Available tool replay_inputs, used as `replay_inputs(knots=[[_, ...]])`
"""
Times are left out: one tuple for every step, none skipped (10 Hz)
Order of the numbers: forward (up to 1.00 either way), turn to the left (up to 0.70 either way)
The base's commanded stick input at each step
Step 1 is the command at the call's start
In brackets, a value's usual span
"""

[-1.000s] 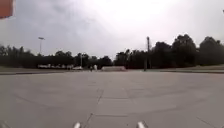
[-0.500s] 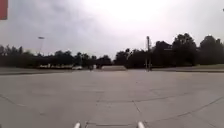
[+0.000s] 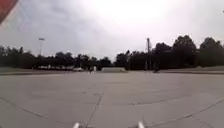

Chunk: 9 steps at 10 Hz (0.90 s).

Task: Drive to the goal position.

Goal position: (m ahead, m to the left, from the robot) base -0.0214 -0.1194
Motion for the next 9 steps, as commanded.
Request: replay_inputs(knots=[[0.5, 0.0], [0.5, 0.0], [0.5, 0.0], [0.5, 0.0], [0.5, 0.0], [0.5, 0.0], [0.5, 0.0], [0.5, 0.0], [0.5, 0.0]])
